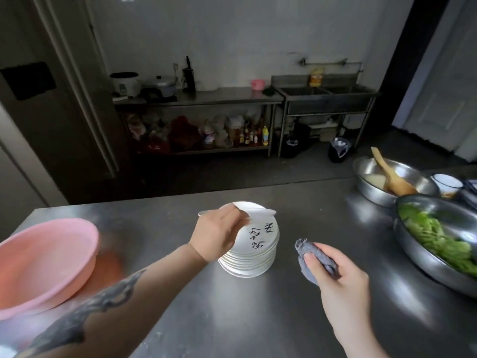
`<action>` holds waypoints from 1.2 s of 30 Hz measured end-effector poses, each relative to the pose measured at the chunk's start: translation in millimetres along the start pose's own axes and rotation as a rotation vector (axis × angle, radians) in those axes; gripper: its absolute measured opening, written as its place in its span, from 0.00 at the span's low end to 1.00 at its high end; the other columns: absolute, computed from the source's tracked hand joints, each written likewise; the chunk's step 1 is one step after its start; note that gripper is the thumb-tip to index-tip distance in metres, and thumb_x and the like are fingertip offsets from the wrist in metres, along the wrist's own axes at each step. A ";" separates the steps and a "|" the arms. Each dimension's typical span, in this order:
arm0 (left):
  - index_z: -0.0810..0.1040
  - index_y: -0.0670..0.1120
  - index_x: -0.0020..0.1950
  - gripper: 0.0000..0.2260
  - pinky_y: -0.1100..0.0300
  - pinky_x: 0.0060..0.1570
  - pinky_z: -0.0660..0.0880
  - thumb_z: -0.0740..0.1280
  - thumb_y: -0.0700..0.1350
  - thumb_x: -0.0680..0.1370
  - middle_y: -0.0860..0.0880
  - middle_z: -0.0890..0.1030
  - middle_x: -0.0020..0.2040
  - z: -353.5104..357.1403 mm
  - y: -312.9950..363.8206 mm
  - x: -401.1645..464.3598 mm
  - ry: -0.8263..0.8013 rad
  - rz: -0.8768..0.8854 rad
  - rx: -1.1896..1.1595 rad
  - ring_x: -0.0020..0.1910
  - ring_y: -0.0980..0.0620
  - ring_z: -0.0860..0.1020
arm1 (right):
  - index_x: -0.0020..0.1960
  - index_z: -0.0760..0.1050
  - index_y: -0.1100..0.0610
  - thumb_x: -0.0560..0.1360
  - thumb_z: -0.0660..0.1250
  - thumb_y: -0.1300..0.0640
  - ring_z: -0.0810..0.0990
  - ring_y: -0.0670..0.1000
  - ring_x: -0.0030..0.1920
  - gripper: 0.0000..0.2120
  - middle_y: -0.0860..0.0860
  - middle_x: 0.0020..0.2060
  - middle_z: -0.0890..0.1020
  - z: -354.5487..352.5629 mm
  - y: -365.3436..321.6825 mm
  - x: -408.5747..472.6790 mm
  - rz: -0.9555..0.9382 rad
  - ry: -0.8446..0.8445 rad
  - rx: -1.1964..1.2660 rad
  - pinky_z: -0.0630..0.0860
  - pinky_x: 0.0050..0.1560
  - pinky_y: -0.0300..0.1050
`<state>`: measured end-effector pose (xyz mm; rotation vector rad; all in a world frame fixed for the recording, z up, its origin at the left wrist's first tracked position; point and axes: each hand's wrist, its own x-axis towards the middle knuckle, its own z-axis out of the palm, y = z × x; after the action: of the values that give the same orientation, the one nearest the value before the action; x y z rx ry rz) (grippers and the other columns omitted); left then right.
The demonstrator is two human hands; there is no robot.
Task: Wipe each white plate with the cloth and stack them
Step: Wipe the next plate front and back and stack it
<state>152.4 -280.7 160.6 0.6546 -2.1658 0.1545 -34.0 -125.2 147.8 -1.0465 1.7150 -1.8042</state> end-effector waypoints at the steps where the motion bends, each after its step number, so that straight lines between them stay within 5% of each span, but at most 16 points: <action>1: 0.83 0.42 0.43 0.10 0.58 0.27 0.73 0.64 0.43 0.77 0.49 0.82 0.38 8.2 -2.4 -2.1 0.001 -0.004 -0.017 0.31 0.48 0.79 | 0.45 0.83 0.50 0.72 0.72 0.62 0.83 0.44 0.42 0.08 0.45 0.38 0.85 -0.4 1.8 1.8 0.004 0.001 -0.010 0.75 0.42 0.29; 7: 0.83 0.43 0.44 0.10 0.57 0.24 0.73 0.64 0.46 0.78 0.50 0.81 0.38 43.2 -9.4 -20.3 -0.052 -0.072 -0.089 0.32 0.47 0.79 | 0.46 0.83 0.50 0.72 0.72 0.64 0.84 0.46 0.42 0.09 0.46 0.40 0.85 0.9 12.3 8.6 0.005 -0.020 -0.007 0.77 0.45 0.35; 13: 0.84 0.45 0.47 0.08 0.55 0.46 0.77 0.70 0.49 0.76 0.54 0.83 0.44 59.3 -6.0 -39.9 -0.233 -0.357 -0.380 0.46 0.57 0.81 | 0.45 0.83 0.48 0.72 0.72 0.65 0.84 0.46 0.41 0.11 0.46 0.39 0.85 4.1 25.6 6.5 0.008 -0.036 -0.022 0.77 0.43 0.34; 19: 0.86 0.47 0.51 0.10 0.58 0.53 0.78 0.76 0.50 0.73 0.53 0.84 0.55 72.3 -7.7 -47.2 -0.393 -0.502 -0.352 0.50 0.56 0.83 | 0.46 0.83 0.53 0.72 0.71 0.67 0.85 0.54 0.42 0.09 0.50 0.39 0.85 7.9 35.7 2.0 0.063 -0.040 0.010 0.81 0.49 0.57; 22: 0.86 0.47 0.52 0.12 0.58 0.54 0.78 0.76 0.51 0.73 0.53 0.83 0.57 73.6 -7.8 -48.7 -0.395 -0.515 -0.349 0.50 0.56 0.83 | 0.46 0.83 0.53 0.72 0.72 0.66 0.85 0.55 0.42 0.09 0.50 0.39 0.85 8.3 37.1 2.2 0.069 -0.032 0.009 0.80 0.50 0.62; 31: 0.87 0.49 0.47 0.08 0.56 0.51 0.80 0.72 0.52 0.74 0.55 0.86 0.51 60.3 -15.6 -53.7 -0.356 -0.374 -0.251 0.57 0.58 0.81 | 0.47 0.83 0.55 0.72 0.71 0.67 0.84 0.55 0.43 0.08 0.51 0.39 0.85 11.3 39.4 0.0 0.085 -0.054 0.018 0.80 0.50 0.60; 36: 0.87 0.49 0.49 0.07 0.57 0.52 0.79 0.73 0.50 0.75 0.56 0.85 0.52 55.0 -16.8 -60.3 -0.375 -0.393 -0.226 0.57 0.59 0.81 | 0.47 0.83 0.56 0.72 0.71 0.67 0.84 0.50 0.41 0.08 0.49 0.39 0.85 19.4 38.6 -3.7 0.082 -0.090 0.013 0.79 0.45 0.42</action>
<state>152.8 -288.9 77.7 1.0222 -2.3052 -0.4475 -24.0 -140.1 108.4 -1.0204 1.6664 -1.6900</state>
